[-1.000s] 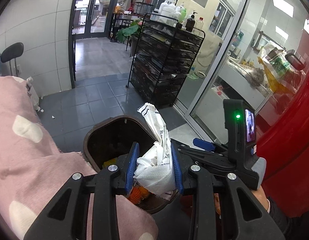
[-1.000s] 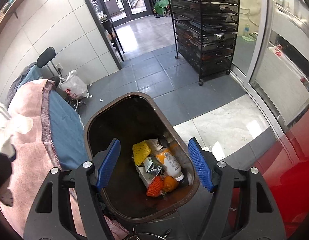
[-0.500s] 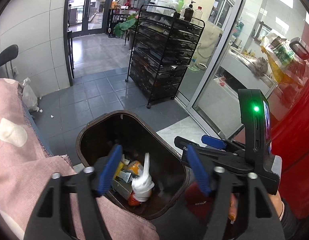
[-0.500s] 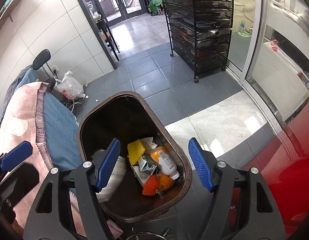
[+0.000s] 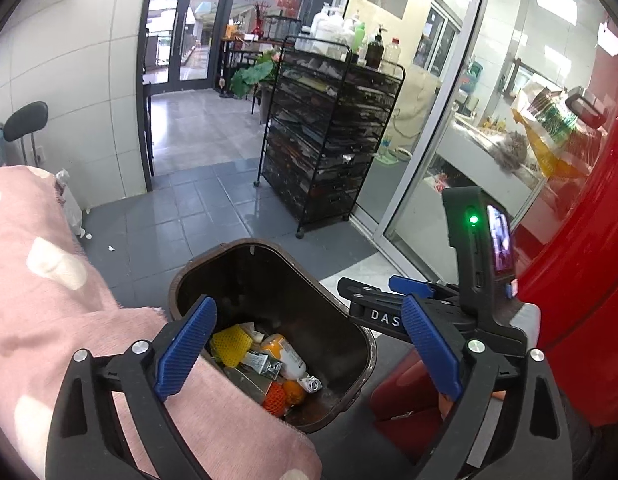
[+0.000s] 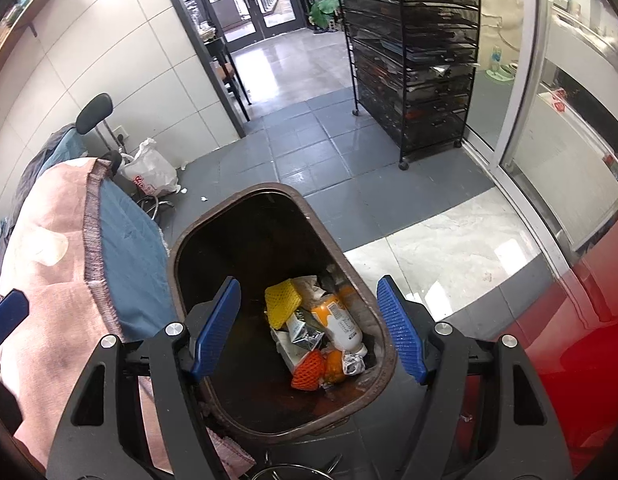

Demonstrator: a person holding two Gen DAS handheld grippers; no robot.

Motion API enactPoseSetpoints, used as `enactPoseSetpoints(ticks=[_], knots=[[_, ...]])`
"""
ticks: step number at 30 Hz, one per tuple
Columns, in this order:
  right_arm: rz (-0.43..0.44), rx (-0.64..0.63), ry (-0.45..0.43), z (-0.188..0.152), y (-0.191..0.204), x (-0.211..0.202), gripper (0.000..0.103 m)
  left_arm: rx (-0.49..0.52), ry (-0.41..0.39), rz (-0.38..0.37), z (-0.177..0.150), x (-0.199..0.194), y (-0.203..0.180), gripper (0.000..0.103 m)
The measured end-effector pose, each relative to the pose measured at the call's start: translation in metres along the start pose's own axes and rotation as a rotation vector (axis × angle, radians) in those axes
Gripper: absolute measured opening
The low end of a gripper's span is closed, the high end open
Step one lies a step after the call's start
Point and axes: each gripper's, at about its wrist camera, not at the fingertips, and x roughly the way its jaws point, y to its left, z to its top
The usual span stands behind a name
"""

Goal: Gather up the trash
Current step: 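Move both tools back over the remaining trash on the table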

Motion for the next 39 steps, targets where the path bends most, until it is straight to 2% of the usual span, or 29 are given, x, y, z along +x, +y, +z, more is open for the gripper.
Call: enactPoseSetpoints(ticks=[3,5,12,19,26,32,39], knots=[[0.024,-0.023,-0.014,0.001,0.011,-0.005,0.074,-0.016,-0.035,0.003,-0.002,-0.015,0.005,0.095],[0.038,-0.037,-0.026,0.002,0.018,-0.009,0.081,-0.029,-0.069,0.013,-0.004,-0.028,0.009,0.097],[0.1,-0.119,-0.041,0.003,0.059,-0.021,0.081,-0.062,-0.139,0.064,-0.015,-0.065,0.027,0.097],[0.169,-0.208,-0.031,-0.001,0.107,-0.027,0.081,-0.093,-0.17,0.175,-0.028,-0.095,0.05,0.097],[0.246,-0.304,-0.027,-0.006,0.158,-0.038,0.081,-0.146,-0.2,0.304,-0.043,-0.13,0.091,0.097],[0.343,-0.385,-0.009,-0.013,0.212,-0.047,0.081,-0.268,-0.213,0.425,-0.062,-0.169,0.145,0.097],[0.496,-0.499,0.053,-0.028,0.293,-0.057,0.081,-0.448,-0.305,0.545,-0.083,-0.235,0.211,0.097]])
